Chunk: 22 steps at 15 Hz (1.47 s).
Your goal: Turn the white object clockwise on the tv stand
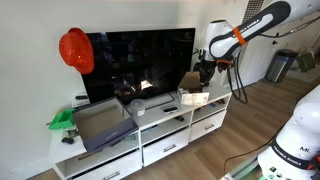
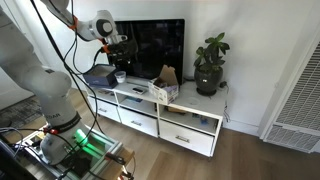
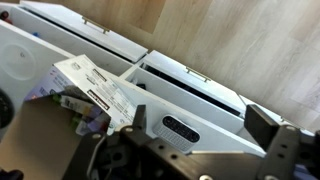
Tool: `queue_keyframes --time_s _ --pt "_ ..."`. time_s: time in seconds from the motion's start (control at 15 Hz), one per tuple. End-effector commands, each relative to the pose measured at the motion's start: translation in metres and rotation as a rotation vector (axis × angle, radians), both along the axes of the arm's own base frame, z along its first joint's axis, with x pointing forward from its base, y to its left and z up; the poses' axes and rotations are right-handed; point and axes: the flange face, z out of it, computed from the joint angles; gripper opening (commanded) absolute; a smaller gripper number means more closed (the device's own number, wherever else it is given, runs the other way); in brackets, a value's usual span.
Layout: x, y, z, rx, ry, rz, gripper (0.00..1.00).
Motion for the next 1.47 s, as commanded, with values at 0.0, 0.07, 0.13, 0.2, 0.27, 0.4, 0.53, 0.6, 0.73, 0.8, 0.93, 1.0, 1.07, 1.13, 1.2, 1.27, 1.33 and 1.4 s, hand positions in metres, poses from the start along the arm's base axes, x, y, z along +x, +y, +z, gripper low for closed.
queue_keyframes --time_s 0.0,0.07,0.13,0.2,0.27,0.4,0.53,0.6,0.73,0.8,0.93,1.0,1.07,1.13,1.2,1.27,1.33,1.4 --pt "0.035 0.023 -0.044 -0.042 -0.055 0.189 1.00" --pt "0.043 0.026 -0.056 -0.048 -0.084 0.240 1.00" --pt "0.050 0.030 -0.066 -0.036 -0.113 0.291 1.00" --pt "0.058 0.032 -0.074 0.000 -0.144 0.320 1.00" --pt "0.039 0.028 -0.060 -0.015 -0.113 0.245 1.00" --pt "0.050 0.031 -0.077 -0.002 -0.129 0.293 1.00" --pt "0.056 0.032 -0.080 -0.001 -0.131 0.305 1.00" --pt "0.057 0.032 -0.079 -0.001 -0.134 0.306 1.00" --pt "0.061 0.030 -0.084 0.002 -0.153 0.338 1.00" --pt "0.063 0.031 -0.093 0.007 -0.142 0.366 1.00" --pt "0.066 0.033 -0.111 0.053 -0.145 0.446 1.00" --pt "0.068 0.036 -0.122 0.072 -0.156 0.483 1.00" --pt "0.072 0.042 -0.132 0.114 -0.158 0.506 1.00" --pt "0.076 0.047 -0.140 0.153 -0.159 0.533 1.00" --pt "0.081 0.055 -0.148 0.198 -0.164 0.564 1.00" --pt "0.087 0.053 -0.151 0.230 -0.161 0.595 1.00" --pt "0.093 0.047 -0.160 0.226 -0.145 0.626 1.00" --pt "0.100 0.041 -0.167 0.220 -0.138 0.657 1.00"
